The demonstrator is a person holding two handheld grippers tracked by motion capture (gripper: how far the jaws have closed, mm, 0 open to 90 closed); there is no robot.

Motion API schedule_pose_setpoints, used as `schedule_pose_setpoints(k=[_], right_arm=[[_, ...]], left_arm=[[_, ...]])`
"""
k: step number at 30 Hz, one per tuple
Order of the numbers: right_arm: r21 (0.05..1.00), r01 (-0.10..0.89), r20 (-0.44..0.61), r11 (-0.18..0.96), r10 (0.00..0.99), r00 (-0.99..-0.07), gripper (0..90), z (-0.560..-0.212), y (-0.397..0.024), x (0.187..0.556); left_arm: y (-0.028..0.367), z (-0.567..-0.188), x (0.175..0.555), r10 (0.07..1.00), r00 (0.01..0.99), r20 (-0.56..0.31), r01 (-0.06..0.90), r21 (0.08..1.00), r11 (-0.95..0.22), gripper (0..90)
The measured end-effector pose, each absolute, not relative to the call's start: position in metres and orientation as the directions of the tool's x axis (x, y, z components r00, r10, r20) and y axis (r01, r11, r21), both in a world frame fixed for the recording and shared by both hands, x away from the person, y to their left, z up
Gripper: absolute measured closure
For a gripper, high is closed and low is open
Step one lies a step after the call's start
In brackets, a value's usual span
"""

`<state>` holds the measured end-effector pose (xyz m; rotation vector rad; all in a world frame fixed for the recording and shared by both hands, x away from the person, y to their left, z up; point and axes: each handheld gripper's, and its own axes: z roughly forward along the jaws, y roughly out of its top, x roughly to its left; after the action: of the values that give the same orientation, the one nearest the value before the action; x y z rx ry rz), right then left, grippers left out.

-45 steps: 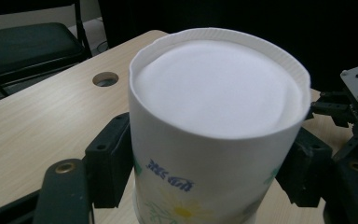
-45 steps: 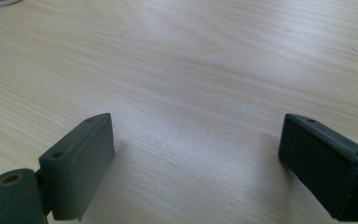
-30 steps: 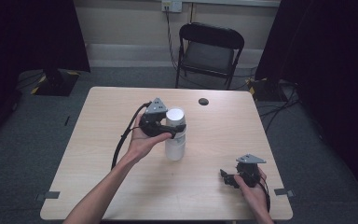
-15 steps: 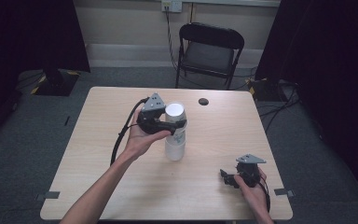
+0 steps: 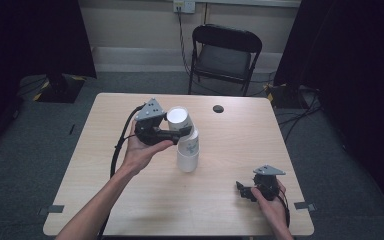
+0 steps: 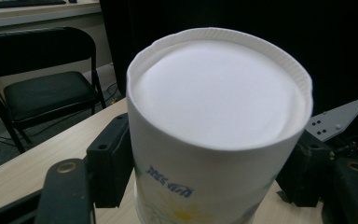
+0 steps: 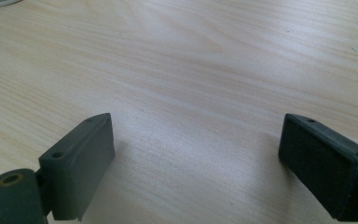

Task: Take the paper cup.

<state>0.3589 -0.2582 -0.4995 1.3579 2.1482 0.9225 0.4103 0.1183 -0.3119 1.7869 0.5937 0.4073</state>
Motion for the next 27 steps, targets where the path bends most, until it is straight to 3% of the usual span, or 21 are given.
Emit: schedule_pose_setpoints(k=[11, 20, 27], right_arm=[[0.730, 0.616, -0.011, 0.298, 0.905, -0.425, 9.9, -0.500, -0.258, 0.359], [0.731, 0.617, -0.007, 0.291, 0.908, -0.420, 10.3, -0.499, -0.257, 0.357], [0.737, 0.606, 0.014, 0.300, 0.889, -0.457, 21.7, -0.495, -0.251, 0.356]], left_arm=[[0.152, -0.316, 0.390, 0.583, 0.811, -0.040, 0.214, 0.949, -0.233, 31.4], [0.170, -0.342, 0.375, 0.598, 0.798, -0.076, 0.265, 0.935, -0.235, 31.8], [0.177, -0.355, 0.362, 0.588, 0.800, -0.117, 0.288, 0.935, -0.206, 31.8]])
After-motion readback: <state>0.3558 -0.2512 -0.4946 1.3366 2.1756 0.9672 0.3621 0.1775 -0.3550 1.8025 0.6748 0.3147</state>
